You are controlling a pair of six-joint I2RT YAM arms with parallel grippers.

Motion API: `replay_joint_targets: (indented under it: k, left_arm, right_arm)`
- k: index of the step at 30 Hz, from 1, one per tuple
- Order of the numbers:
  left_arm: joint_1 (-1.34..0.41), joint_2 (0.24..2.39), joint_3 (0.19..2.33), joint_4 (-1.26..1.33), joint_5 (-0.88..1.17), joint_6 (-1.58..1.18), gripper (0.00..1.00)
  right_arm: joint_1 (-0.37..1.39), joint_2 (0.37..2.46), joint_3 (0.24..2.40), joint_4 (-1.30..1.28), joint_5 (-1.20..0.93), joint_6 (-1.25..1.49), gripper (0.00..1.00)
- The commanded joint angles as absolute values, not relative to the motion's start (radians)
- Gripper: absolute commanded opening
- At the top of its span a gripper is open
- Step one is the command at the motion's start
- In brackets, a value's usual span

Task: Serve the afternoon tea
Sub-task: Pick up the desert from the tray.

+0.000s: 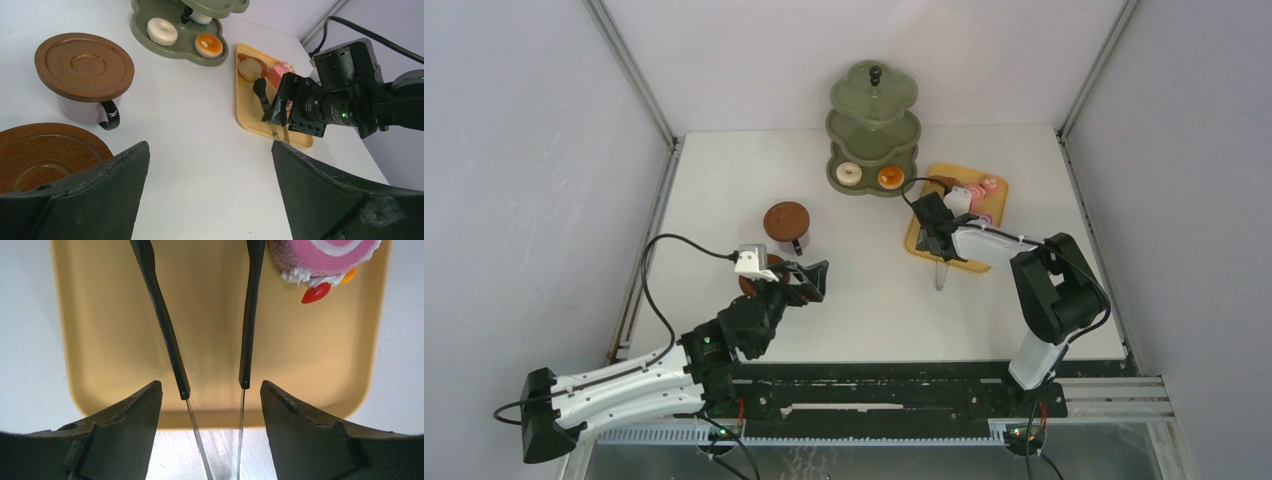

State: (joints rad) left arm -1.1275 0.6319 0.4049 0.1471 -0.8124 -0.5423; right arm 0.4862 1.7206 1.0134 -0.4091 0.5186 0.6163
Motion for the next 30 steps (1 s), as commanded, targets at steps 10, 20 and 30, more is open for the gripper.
replay_joint_targets:
  k: [10,20,30]
  left_arm:
    - [-1.129,0.655,0.394,0.183,-0.833,-0.544,0.97]
    - [-1.130,0.639,0.397,0.172,-0.828,-0.547,0.97]
    - [-1.130,0.593,0.398,0.149,-0.809,-0.548,0.97]
  right_arm:
    - [0.476,1.781,1.049,-0.415,0.477,0.618,0.62]
    - [0.494,1.744,1.049,-0.475,0.473,0.657,0.53]
    - [0.511,1.659,1.045,-0.576,0.455,0.711,0.51]
